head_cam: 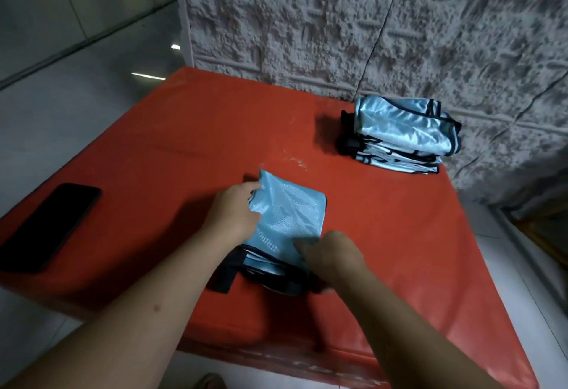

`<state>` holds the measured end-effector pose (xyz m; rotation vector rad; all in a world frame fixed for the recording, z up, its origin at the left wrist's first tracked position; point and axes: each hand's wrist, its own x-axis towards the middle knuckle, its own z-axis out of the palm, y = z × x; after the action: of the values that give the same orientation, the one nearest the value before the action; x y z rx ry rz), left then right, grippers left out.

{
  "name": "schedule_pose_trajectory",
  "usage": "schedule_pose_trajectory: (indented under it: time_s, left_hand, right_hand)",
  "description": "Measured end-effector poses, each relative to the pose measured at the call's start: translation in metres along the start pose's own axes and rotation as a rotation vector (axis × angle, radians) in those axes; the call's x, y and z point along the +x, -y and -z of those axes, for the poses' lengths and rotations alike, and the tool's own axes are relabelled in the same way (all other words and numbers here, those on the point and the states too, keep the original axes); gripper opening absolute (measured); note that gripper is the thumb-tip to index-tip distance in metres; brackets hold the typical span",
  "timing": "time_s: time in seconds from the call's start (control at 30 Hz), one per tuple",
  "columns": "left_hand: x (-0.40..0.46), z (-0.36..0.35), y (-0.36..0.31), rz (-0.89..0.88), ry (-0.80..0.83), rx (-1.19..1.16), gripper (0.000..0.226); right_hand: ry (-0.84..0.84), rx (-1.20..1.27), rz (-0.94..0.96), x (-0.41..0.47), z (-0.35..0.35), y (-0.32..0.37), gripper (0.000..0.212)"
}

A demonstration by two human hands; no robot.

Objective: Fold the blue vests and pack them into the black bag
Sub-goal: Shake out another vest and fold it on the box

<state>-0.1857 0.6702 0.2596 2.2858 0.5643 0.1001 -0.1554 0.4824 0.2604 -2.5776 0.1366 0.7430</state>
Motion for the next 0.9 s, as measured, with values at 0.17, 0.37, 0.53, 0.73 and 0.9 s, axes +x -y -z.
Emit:
schedule_pose_trajectory:
  time_s: [0.17,0.37,0.53,0.73,0.9]
  left_hand:
    - [-0.002,-0.001,0.0,0.084,0.066,0.221,0.07]
    - [-0.01,-0.005,-0.012,0.293,0.191,0.214,0.061]
    - [-0.039,-0.026,-0.026,0.362,0.268,-0.213,0.031]
    - [-0.079,-0.055,-0.063,0.573,0.615,-0.563,0.03]
    - [-0.038,-0.035,-0.056,-0.025,-0.024,0.588,0.059]
  right_hand:
    - [0.051,0.044,0.019,0.003,-0.003,-0.008,0.053]
    - [0.022,0.13,0.046,0.007,-0.007,-0.013,0.021]
    - [-0.085,0.343,0.042,0.02,0.023,-0.038,0.019]
    - [-0.223,0.439,0.111,0.042,0.088,-0.086,0.029]
    - [-0.269,0.111,0.077,0.022,0.116,-0.103,0.066]
